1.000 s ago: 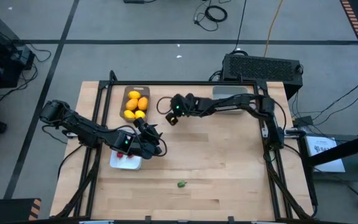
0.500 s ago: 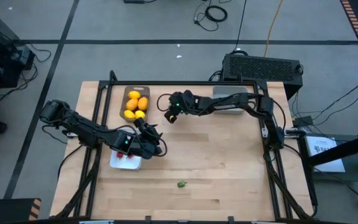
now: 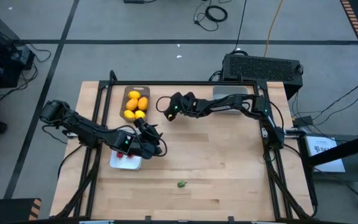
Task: Sort produce into baskets
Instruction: Put the top green chili pepper into the gray bin
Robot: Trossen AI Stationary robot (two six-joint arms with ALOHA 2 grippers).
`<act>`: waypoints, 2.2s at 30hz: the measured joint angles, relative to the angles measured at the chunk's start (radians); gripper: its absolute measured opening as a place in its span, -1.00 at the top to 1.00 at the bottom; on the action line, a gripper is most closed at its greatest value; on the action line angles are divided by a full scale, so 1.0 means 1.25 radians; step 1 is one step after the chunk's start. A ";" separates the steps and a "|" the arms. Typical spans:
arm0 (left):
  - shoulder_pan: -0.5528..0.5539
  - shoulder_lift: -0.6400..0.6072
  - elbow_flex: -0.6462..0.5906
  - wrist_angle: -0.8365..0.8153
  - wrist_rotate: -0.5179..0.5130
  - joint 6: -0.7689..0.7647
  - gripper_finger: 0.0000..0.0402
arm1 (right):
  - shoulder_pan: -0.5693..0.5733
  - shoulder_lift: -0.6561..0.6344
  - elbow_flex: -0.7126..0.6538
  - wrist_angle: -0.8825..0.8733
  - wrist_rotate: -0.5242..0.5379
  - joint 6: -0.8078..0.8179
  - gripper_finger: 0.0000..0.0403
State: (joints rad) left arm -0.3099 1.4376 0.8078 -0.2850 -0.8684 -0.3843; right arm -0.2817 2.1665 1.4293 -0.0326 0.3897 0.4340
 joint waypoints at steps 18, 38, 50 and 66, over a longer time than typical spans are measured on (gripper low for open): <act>0.000 0.000 0.000 0.014 0.002 0.005 -0.09 | 0.042 0.077 0.000 0.133 0.188 0.212 -0.15; -0.004 0.000 0.000 0.034 0.029 0.025 -0.09 | 0.059 0.159 0.003 0.204 0.205 0.227 -0.02; -0.004 0.000 0.000 0.033 0.029 0.026 -0.09 | 0.083 0.152 0.001 0.168 0.204 0.160 0.49; -0.004 0.000 0.000 0.030 0.034 0.026 -0.09 | 0.051 -0.208 -0.001 -0.405 0.014 -0.041 0.62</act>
State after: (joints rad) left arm -0.3145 1.4376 0.8082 -0.2478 -0.8257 -0.3516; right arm -0.2183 1.9069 1.4277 -0.5390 0.4072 0.3821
